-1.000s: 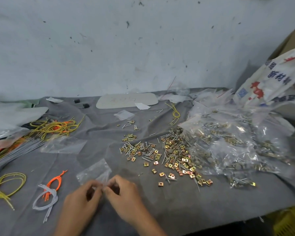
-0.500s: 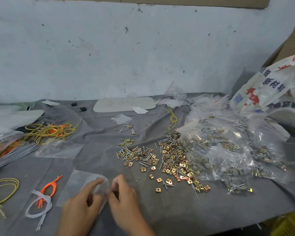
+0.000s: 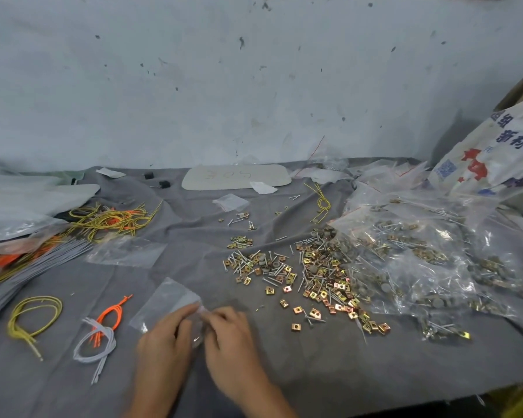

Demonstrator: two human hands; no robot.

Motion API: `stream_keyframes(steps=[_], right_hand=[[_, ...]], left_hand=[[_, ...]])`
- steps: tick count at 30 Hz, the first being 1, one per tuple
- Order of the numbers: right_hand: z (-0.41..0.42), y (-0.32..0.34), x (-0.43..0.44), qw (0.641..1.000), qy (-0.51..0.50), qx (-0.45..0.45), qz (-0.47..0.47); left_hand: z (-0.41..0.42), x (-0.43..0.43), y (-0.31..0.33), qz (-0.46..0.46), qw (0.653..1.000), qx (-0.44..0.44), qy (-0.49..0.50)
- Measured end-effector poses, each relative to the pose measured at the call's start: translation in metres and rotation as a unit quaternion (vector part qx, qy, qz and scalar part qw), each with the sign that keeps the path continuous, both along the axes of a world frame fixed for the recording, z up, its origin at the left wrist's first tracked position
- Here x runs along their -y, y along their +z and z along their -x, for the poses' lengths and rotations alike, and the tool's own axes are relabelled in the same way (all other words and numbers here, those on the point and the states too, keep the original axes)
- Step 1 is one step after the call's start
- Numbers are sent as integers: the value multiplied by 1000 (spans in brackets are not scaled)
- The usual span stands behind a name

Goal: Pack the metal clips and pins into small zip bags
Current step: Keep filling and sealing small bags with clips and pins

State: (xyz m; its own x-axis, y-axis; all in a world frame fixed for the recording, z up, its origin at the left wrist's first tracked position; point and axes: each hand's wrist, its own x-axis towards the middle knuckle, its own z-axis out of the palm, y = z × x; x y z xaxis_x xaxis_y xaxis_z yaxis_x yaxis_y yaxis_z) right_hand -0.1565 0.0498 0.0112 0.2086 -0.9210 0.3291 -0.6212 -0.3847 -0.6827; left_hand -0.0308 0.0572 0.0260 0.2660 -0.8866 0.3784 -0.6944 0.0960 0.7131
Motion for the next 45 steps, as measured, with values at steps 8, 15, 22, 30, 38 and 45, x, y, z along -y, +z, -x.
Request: stream_keyframes(steps=[8,15,22,30,38,45], right_hand=[[-5,-4,-1,997,-49,-59,18],[26,15,11,996,-53,65,-1],[121,44,100,974,-145,-164,-55],[128,50,125,948,-63,-293,-103],[119,52,115,947,-37,-291,-129],[115,54,106,946,-18,-299,-127]], left_hand=[[-1,-4,7,32,999,-15,-42],[-3,9,-2,20,998,24,-62],[-4,22,-8,-30,993,-91,-64],[-5,22,-13,-13,990,-120,-68],[-6,21,-13,-15,991,-110,-68],[-5,19,-10,-18,993,-97,-65]])
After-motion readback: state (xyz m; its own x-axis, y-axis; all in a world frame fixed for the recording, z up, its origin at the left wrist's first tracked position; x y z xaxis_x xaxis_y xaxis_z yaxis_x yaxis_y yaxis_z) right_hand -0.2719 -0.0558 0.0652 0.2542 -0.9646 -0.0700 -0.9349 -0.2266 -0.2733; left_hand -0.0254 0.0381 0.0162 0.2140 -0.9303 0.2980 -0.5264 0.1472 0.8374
